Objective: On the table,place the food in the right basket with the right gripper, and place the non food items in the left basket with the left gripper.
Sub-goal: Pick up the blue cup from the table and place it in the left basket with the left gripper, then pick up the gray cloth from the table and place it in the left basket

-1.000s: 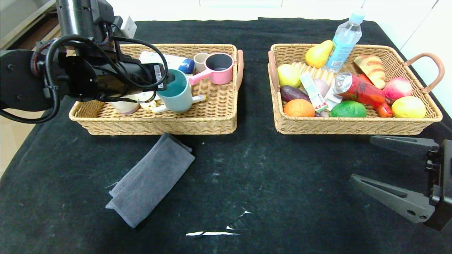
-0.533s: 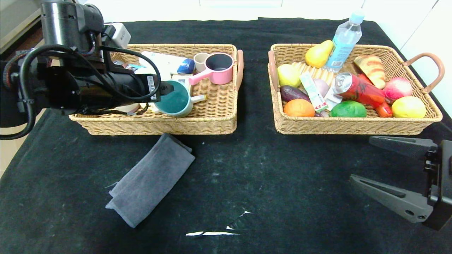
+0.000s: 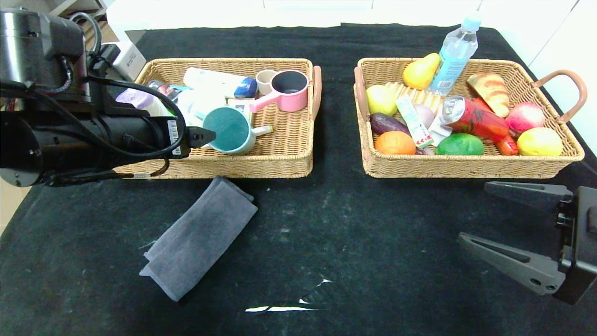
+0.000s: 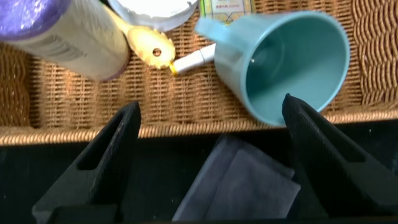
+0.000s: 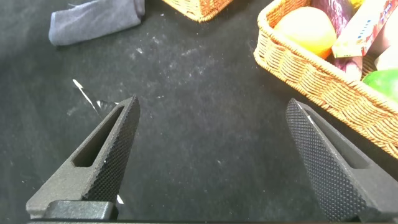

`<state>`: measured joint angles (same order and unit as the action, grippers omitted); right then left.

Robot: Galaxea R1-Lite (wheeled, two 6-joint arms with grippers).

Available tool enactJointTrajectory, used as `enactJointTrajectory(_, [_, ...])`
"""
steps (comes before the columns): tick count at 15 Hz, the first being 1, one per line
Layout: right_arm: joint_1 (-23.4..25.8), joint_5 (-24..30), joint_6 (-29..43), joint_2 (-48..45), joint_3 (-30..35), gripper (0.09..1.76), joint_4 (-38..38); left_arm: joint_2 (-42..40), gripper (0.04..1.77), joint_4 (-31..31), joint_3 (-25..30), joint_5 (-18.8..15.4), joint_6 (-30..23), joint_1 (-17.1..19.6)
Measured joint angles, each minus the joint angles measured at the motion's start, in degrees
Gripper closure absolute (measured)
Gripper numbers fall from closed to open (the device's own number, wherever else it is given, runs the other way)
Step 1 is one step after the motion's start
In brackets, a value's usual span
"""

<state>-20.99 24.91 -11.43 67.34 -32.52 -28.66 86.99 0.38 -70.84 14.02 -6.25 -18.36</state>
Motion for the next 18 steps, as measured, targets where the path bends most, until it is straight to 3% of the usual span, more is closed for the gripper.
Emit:
enactJointTrajectory(9, [0.11, -0.02, -0.20, 0.68, 0.11, 0.14, 0.02, -7.58, 0.12, 5.13, 12.41, -2.15, 3.69, -5.47])
enactJointTrajectory(13, [0.13, -0.02, -0.22, 0.68, 0.09, 0.14, 0.02, -7.56, 0.11, 5.05, 17.26, -2.80, 4.33, -6.12])
enactJointTrajectory(18, [0.13, -0.02, -0.77, 0.68, 0.23, 0.14, 0.02, -6.53, 0.11, 4.68, 19.60, -2.97, 4.24, -6.12])
